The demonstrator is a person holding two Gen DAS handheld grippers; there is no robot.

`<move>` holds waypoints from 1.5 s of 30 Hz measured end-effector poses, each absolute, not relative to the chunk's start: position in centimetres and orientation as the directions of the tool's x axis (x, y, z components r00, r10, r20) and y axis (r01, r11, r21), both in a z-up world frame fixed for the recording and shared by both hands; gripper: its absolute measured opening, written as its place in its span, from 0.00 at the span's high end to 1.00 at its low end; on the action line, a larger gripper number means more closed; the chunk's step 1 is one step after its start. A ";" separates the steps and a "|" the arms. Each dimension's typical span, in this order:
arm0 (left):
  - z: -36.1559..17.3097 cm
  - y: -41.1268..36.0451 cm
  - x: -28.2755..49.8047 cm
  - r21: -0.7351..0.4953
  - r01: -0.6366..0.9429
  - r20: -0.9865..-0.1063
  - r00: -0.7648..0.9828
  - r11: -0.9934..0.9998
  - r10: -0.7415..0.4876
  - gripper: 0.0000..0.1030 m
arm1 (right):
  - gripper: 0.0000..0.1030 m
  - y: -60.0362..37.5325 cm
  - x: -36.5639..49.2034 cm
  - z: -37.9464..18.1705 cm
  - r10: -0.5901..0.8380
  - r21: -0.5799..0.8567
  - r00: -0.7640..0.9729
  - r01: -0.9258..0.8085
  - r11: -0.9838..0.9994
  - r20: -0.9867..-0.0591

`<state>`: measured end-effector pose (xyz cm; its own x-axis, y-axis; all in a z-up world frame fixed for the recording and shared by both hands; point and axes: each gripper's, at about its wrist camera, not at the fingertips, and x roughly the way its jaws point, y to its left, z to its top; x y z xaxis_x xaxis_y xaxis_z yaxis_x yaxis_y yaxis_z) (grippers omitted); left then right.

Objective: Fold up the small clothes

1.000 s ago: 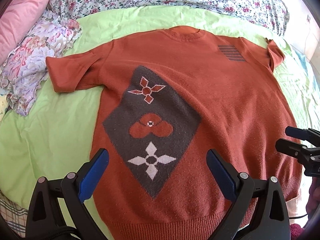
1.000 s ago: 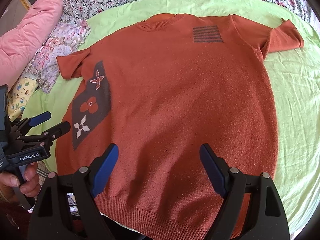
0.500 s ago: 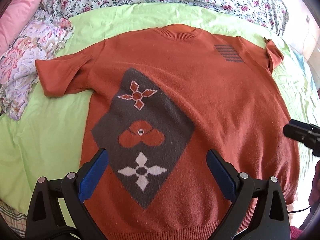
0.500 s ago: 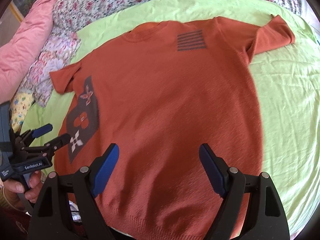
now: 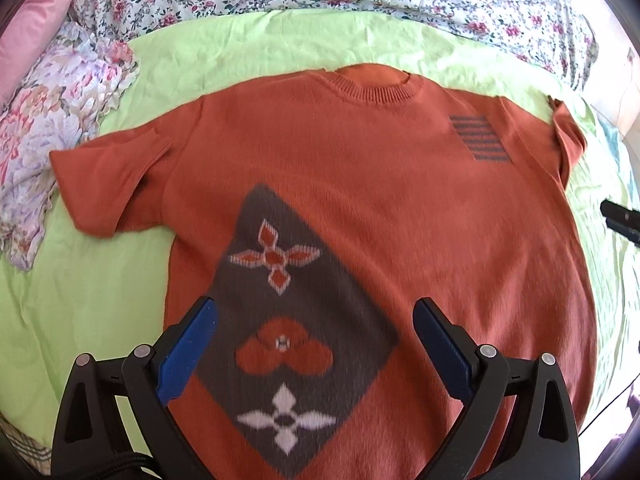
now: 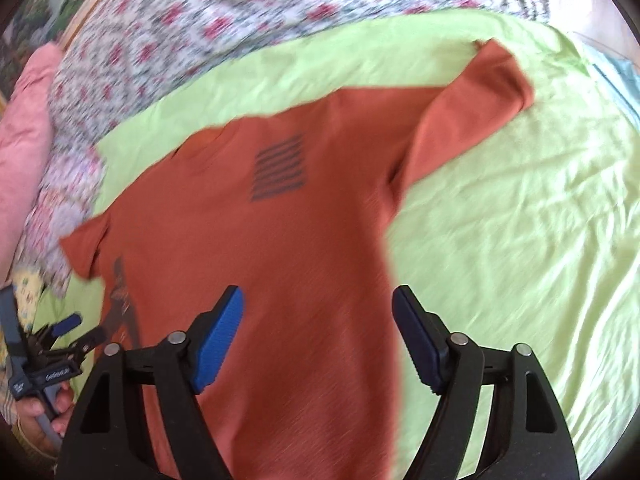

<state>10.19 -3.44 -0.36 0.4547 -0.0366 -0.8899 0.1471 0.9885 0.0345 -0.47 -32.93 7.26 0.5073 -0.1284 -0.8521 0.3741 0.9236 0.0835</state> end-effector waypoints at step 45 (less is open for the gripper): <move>-3.4 -3.4 22.7 -0.102 -0.019 -0.913 0.398 0.995 -0.087 0.04 | 0.90 -50.8 15.8 12.8 -0.022 0.319 0.693 0.359 0.877 -0.720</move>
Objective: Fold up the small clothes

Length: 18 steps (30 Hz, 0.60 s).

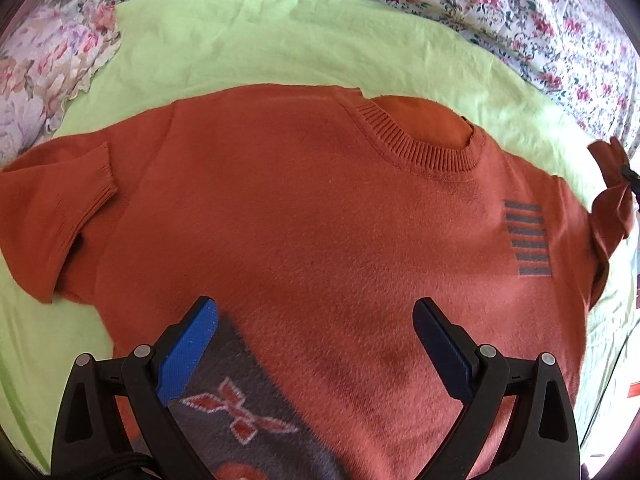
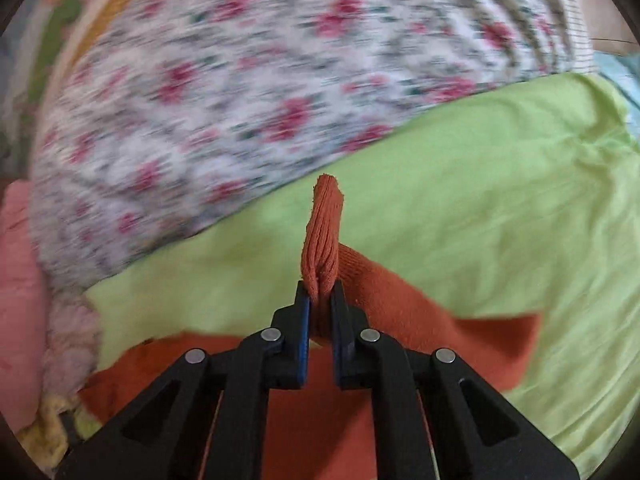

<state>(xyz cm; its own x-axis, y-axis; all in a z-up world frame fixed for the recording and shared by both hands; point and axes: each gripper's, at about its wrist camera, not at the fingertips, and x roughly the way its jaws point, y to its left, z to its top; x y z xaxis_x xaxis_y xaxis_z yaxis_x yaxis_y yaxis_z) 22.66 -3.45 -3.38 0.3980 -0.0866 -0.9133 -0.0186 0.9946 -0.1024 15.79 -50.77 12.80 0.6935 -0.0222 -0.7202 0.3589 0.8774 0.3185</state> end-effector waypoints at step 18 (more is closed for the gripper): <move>-0.8 5.3 17.5 -0.278 -0.103 -0.881 0.423 0.955 -0.211 0.04 | 0.90 -19.9 21.3 0.6 0.579 0.575 0.407 -0.147 0.805 -0.707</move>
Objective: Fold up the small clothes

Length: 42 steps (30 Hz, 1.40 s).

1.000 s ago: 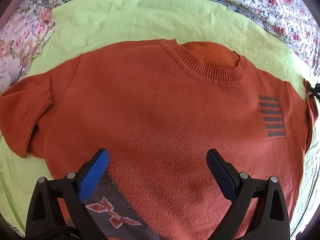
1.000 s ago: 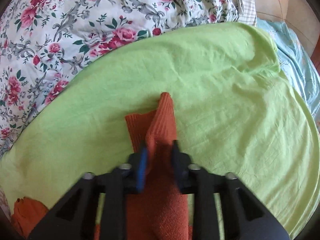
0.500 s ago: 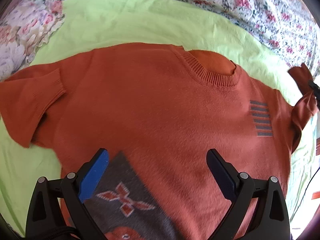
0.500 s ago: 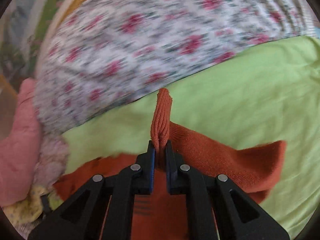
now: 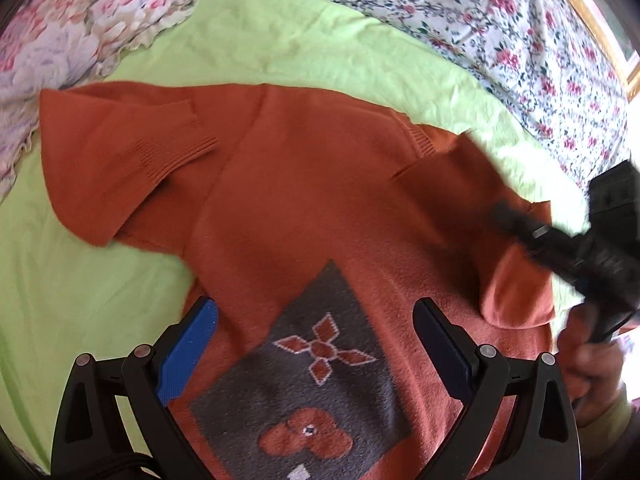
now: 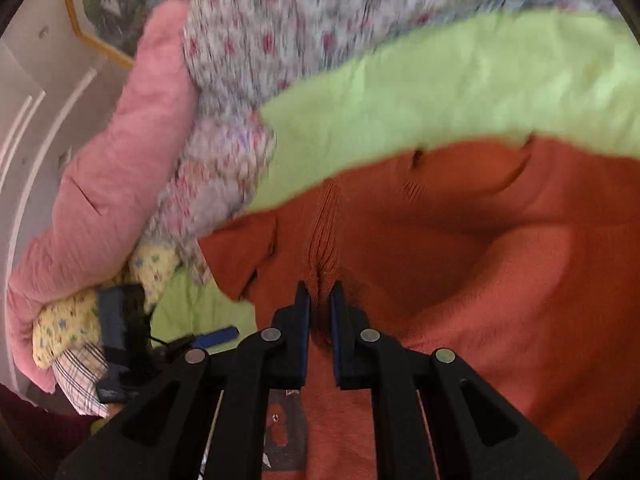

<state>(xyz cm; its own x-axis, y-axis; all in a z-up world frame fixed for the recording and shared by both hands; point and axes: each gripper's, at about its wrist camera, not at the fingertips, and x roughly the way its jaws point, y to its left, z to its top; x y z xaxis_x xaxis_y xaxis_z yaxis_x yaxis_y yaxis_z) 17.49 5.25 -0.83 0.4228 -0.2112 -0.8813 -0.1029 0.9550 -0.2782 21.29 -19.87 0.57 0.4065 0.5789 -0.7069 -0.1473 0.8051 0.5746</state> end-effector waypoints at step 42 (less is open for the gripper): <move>-6.5 4.0 25.9 -0.519 -0.051 -0.801 0.377 0.853 -0.465 0.46 | 0.59 -33.0 10.6 4.8 0.291 0.454 0.557 0.178 0.873 -0.778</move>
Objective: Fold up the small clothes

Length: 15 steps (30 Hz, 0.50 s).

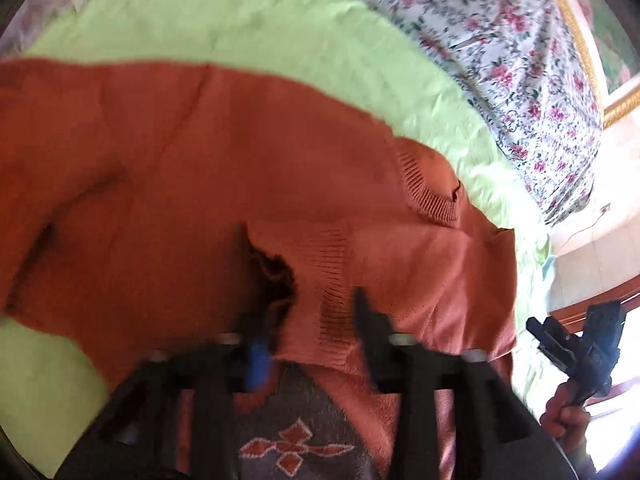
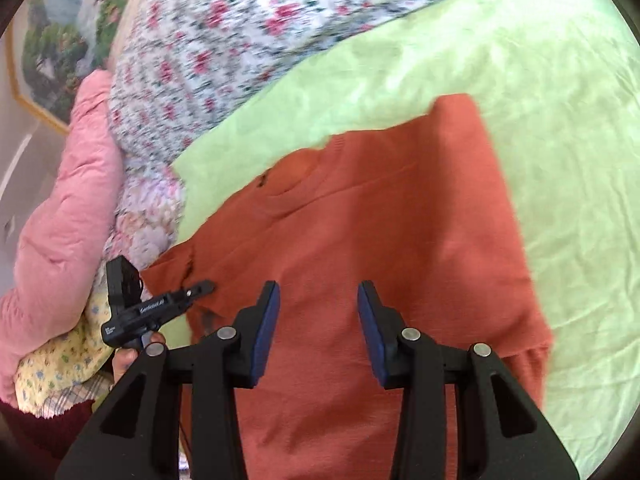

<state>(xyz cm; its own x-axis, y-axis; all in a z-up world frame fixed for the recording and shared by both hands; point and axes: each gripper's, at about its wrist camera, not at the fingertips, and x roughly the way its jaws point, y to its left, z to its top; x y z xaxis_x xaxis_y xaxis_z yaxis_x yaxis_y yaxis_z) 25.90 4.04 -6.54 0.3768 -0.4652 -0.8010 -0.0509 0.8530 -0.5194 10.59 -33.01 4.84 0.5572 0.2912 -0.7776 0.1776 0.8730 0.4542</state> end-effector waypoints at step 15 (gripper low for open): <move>-5.3 6.0 24.5 -0.350 -0.048 -0.836 0.467 0.936 -0.288 0.96 | 0.59 -38.8 11.0 3.9 0.038 0.286 0.546 0.378 0.881 -0.837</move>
